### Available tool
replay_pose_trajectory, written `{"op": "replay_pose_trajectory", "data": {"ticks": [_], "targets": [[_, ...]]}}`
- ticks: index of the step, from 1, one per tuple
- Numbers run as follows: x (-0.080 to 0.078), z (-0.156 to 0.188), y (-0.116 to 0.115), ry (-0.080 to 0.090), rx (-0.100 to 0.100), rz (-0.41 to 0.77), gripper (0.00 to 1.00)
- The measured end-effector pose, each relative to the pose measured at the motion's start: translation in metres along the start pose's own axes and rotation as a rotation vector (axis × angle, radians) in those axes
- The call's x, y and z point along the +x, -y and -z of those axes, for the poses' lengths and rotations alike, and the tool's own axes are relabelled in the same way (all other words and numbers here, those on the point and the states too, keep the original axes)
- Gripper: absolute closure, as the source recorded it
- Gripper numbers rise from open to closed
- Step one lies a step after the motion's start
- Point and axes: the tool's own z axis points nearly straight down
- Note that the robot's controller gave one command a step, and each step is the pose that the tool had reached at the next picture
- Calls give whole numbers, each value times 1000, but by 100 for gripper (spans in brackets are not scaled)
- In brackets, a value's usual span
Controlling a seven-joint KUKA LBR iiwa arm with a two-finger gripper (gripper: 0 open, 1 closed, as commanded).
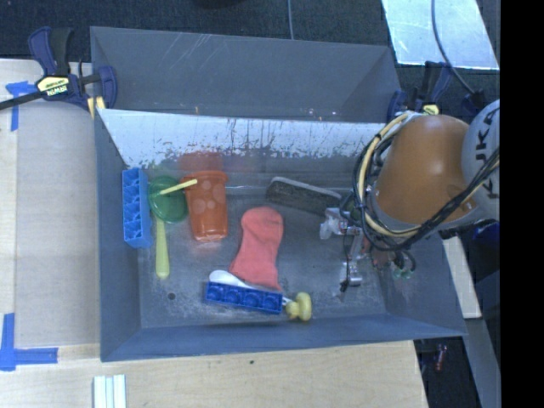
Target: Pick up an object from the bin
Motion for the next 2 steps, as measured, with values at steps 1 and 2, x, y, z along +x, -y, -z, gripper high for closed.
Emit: {"op": "replay_pose_trajectory", "data": {"ticks": [1, 2], "targets": [[-2, 4, 0, 7, 1, 1, 0], [-35, -1, -7, 9, 2, 235, 0]]}}
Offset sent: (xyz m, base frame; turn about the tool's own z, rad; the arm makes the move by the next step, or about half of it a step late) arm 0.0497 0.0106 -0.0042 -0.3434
